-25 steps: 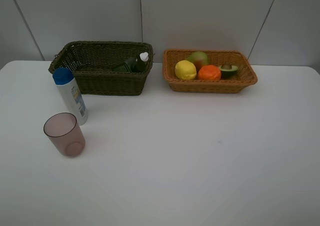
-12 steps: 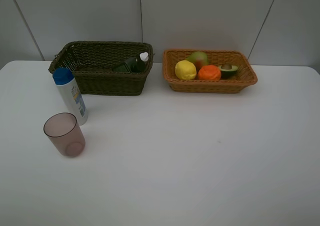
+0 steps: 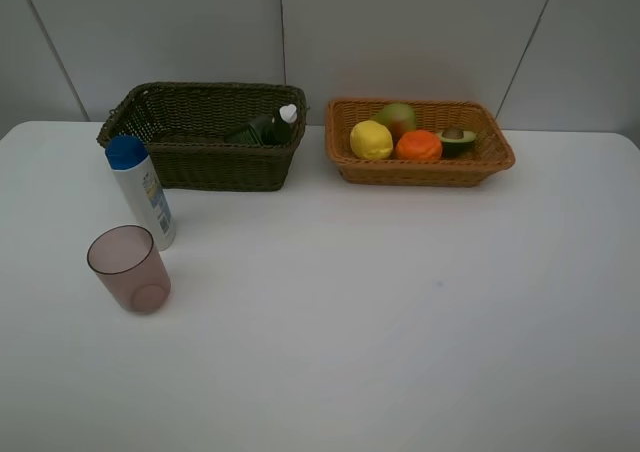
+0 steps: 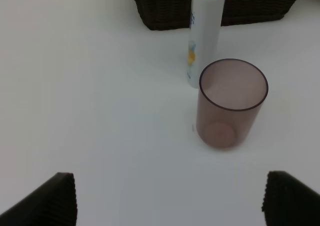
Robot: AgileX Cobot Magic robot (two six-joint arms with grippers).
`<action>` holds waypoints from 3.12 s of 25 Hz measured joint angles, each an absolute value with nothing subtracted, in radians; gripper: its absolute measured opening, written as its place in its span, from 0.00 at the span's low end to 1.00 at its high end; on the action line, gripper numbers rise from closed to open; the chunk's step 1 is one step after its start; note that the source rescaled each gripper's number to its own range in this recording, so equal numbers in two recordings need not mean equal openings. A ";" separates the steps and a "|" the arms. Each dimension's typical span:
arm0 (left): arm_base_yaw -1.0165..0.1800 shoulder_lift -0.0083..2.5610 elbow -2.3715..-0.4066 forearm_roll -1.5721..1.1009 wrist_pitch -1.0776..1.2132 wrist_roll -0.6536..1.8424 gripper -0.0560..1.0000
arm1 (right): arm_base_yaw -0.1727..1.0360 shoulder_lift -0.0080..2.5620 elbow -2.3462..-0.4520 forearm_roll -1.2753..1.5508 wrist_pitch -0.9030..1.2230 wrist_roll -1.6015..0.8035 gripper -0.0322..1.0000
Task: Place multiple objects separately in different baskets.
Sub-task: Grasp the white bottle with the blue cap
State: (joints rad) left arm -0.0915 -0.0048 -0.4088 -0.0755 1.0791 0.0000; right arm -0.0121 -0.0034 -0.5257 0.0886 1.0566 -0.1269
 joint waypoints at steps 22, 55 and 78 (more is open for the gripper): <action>-0.092 -0.005 -0.409 -0.075 1.079 0.000 1.00 | -0.012 -0.003 -0.526 0.089 1.057 -0.127 1.00; -0.092 1.180 -1.099 -0.170 1.077 0.038 1.00 | -0.012 -0.003 -0.526 0.092 1.056 -0.127 1.00; -0.191 1.674 -1.146 -0.158 0.914 0.094 1.00 | -0.012 -0.003 -0.526 0.092 1.056 -0.127 1.00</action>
